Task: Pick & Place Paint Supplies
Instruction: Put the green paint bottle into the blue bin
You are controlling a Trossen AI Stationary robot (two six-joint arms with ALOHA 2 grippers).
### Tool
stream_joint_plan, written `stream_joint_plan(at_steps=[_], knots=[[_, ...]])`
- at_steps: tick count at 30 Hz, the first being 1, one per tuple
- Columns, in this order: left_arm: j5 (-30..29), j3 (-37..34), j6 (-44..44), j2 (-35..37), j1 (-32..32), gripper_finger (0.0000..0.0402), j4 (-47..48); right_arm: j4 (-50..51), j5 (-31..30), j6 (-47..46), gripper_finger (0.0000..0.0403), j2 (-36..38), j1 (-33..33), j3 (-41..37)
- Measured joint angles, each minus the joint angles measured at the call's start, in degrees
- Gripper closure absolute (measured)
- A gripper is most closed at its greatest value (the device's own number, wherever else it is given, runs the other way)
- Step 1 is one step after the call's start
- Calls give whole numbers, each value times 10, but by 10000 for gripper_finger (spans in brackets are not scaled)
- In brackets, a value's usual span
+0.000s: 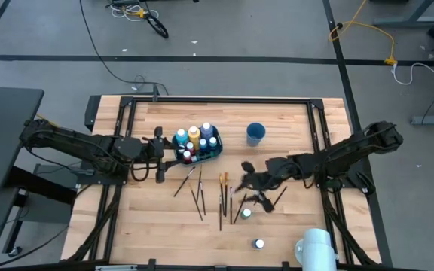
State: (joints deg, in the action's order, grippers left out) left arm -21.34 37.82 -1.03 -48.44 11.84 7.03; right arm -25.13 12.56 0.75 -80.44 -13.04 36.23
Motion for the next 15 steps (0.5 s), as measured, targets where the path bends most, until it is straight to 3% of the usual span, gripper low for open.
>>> stream_joint_plan(at_steps=[2,4,10,15], knots=[[0,0,0,0,0,191,0,-65,63,2,221,-1,-3,-35],[0,0,0,0,0,191,0,-114,86,13,221,-8,-6,-59],[0,0,0,0,0,191,-4,-126,43,28,221,-9,-11,-86],[0,0,0,0,0,191,-5,-139,41,16,221,-9,-15,-86]])
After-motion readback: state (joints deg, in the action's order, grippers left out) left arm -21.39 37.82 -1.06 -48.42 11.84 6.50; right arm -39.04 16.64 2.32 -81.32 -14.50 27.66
